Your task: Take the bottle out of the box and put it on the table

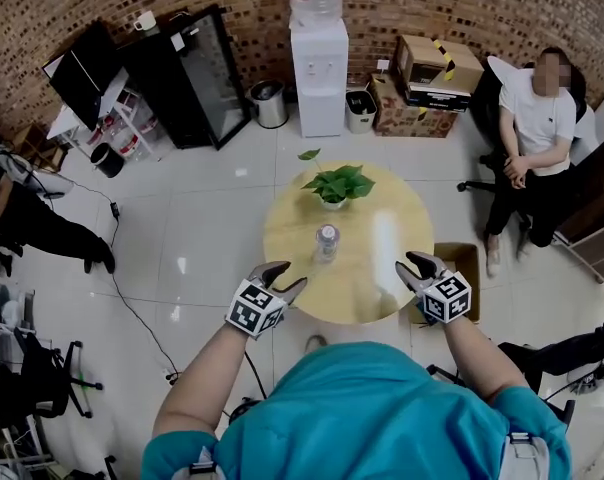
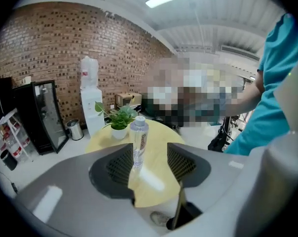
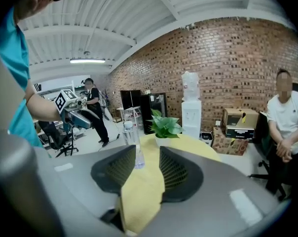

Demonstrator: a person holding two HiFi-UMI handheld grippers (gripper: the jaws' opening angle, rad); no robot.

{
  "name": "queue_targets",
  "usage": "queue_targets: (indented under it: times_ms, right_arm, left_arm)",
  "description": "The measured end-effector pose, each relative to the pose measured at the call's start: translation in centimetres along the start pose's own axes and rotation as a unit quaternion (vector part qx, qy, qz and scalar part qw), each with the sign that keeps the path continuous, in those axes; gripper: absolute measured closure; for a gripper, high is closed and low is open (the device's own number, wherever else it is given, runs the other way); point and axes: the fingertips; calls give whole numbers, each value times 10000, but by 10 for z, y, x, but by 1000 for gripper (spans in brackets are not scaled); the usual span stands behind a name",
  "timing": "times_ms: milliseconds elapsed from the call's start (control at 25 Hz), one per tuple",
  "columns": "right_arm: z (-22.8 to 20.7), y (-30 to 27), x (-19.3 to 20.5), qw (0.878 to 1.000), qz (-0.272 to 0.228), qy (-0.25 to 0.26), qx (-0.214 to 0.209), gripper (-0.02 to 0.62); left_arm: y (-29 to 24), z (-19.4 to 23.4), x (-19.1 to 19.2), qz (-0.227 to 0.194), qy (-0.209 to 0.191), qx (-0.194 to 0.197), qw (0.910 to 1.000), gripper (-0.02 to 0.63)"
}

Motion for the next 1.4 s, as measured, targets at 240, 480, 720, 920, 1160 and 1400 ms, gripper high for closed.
queue_targets:
  times_ms: [240, 480, 720, 920, 1160, 1400]
  right_arm:
    - [-16, 86, 19, 9985, -151, 256, -464, 460]
    - [-41, 183, 36, 9946, -223, 476, -895, 516]
    - [-69, 264, 78, 9897, -337, 361, -1347, 568]
    - [-37, 331, 118, 9854, -526, 446, -1558, 568]
    - [-39, 358, 147, 9866, -612, 177, -1502, 568]
    - [106, 395, 156, 9882, -683, 144, -1366, 568]
  left_arm:
    - [-18, -108, -14, -852, -107, -379, 9956, 551]
    - [-54, -230, -50, -1554, 153, -689, 9853, 601]
    - [-89, -342, -59, -1568, -148, -880, 9836, 601]
    - [-65, -412, -23, -1610, -238, -1091, 9806, 601]
    - [-62, -451, 2, -1531, -307, -1244, 9799, 601]
    - [63, -507, 71, -1691, -332, -1173, 9780, 601]
Point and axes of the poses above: the fingertips, and each gripper's own axes: y backward along the fingers, z to its left, x out of its underside, and after that the axes turned 10 degrees about x, right-handed
